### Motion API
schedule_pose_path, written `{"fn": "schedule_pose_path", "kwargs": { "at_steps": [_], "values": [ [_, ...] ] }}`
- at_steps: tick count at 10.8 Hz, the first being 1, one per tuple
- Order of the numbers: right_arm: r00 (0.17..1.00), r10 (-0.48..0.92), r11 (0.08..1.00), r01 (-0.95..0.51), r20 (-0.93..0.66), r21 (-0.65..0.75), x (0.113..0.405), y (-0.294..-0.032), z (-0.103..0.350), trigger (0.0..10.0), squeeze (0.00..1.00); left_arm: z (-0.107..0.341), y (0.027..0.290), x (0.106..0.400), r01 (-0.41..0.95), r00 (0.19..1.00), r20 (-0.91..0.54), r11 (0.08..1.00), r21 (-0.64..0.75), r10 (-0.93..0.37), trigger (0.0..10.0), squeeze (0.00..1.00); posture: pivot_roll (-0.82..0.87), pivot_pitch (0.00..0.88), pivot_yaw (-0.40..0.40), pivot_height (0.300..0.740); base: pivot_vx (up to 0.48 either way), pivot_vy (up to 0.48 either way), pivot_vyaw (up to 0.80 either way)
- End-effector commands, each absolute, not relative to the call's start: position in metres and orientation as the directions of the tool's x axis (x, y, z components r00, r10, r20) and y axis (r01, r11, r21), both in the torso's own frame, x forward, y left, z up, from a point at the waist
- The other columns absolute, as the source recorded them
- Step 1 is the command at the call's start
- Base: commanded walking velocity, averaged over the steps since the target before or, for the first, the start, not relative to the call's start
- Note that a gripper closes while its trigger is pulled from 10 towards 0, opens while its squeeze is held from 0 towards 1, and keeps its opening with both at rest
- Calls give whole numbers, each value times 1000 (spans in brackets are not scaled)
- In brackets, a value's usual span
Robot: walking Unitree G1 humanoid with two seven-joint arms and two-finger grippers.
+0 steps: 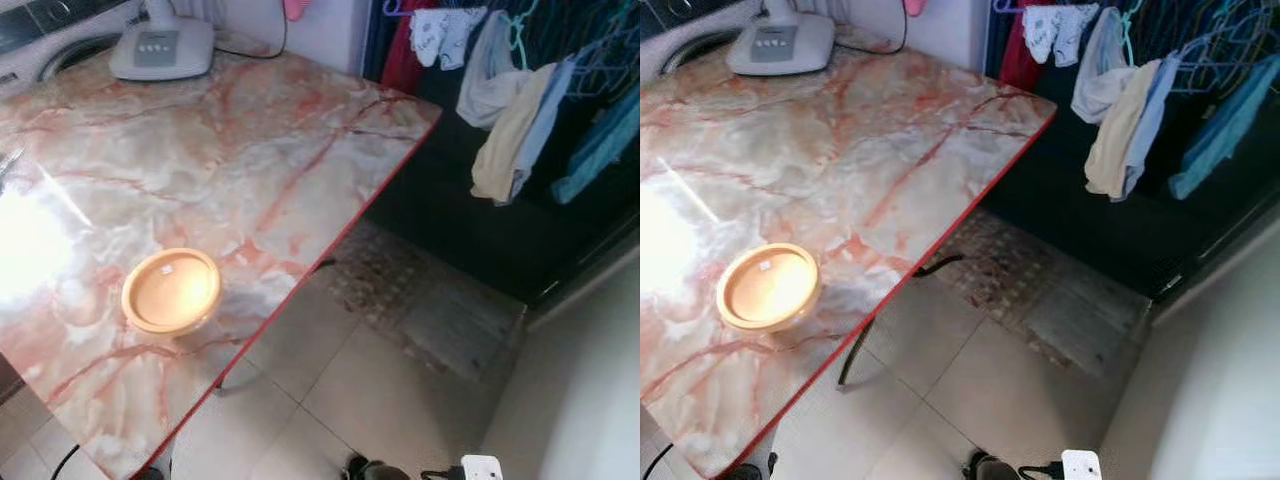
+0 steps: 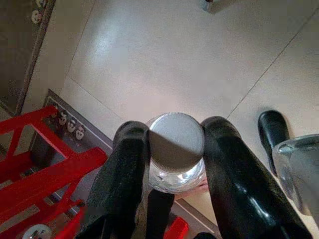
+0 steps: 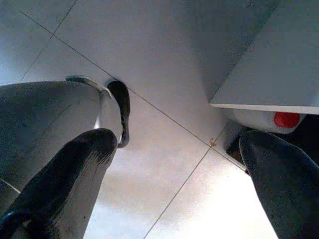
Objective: Restocking fridge
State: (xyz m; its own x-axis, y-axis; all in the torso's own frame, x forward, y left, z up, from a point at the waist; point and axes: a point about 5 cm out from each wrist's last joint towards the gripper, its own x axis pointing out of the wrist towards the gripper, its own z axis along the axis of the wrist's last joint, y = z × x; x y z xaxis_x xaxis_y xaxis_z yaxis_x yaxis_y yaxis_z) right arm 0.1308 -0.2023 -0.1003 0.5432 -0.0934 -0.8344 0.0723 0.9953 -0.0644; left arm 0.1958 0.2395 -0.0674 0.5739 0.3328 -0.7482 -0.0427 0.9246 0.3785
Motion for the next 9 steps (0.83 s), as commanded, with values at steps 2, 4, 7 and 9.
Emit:
{"fn": "schedule_pose_path", "kwargs": {
  "at_steps": [2,4,7,9],
  "values": [
    [520,-70,997,66,-851,-42,123,-194,-104,10000,0,-73,240,186,-31,544,-769,923,383,337,10000,0,-142,176,21,740,-264,0,0],
    [524,-82,996,73,-848,-51,127,-202,-102,10000,0,-72,239,187,-30,545,-769,924,381,335,10000,0,-145,172,21,740,-264,0,0],
    [534,-88,996,76,-841,-55,135,-204,-99,10000,0,-73,239,187,-29,543,-770,924,382,335,10000,0,-149,170,22,740,-264,0,0],
    [543,-89,995,79,-835,-55,140,-204,-98,10000,0,-73,239,187,-27,541,-772,924,382,334,10000,0,-149,170,22,740,0,0,0]
  ]
}}
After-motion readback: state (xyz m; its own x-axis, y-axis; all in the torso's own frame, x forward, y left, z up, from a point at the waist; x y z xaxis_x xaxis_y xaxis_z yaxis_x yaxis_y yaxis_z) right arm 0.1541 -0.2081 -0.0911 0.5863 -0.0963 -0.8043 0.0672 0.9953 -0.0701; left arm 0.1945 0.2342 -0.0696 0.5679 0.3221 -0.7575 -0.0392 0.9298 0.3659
